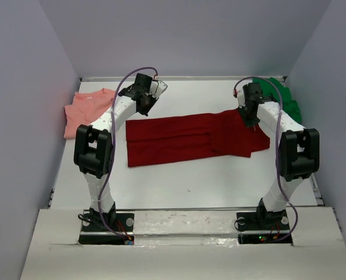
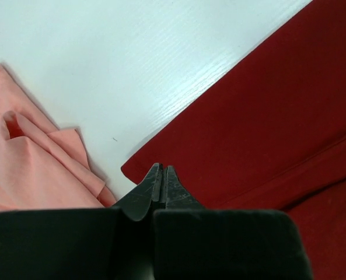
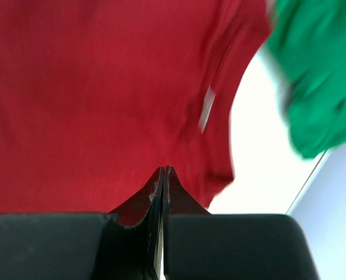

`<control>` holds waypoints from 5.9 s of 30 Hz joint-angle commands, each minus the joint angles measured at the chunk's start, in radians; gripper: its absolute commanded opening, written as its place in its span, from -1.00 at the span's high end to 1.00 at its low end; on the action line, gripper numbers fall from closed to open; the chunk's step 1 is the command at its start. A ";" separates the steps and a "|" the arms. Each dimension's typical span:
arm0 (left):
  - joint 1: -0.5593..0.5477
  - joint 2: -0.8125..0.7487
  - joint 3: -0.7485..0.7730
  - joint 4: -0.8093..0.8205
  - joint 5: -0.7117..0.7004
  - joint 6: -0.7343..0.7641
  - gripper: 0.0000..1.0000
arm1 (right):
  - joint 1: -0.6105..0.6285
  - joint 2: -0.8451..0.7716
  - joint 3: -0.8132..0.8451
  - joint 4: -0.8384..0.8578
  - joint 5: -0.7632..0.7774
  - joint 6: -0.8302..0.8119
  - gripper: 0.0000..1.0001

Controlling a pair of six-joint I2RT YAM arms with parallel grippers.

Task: Fold and stack the t-shirts
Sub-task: Fold the tshirt

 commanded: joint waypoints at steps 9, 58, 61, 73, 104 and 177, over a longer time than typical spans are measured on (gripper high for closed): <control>0.002 -0.075 -0.091 0.051 -0.059 -0.035 1.00 | -0.025 0.290 0.392 0.015 -0.040 0.027 1.00; 0.013 0.035 -0.212 -0.129 0.008 -0.047 1.00 | -0.014 0.829 1.050 -0.328 -0.397 -0.013 1.00; 0.013 0.015 -0.227 -0.167 0.039 -0.069 1.00 | -0.003 0.830 1.046 -0.303 -0.455 -0.028 1.00; -0.001 -0.049 -0.364 -0.206 0.100 -0.115 1.00 | 0.083 0.846 1.109 -0.226 -0.569 -0.080 1.00; -0.190 -0.118 -0.459 -0.270 0.246 -0.081 1.00 | 0.129 1.011 1.316 0.290 -0.393 -0.054 1.00; 0.243 -0.218 -0.188 -0.170 -0.045 -0.073 1.00 | 0.091 0.915 1.121 -0.142 -0.176 -0.036 1.00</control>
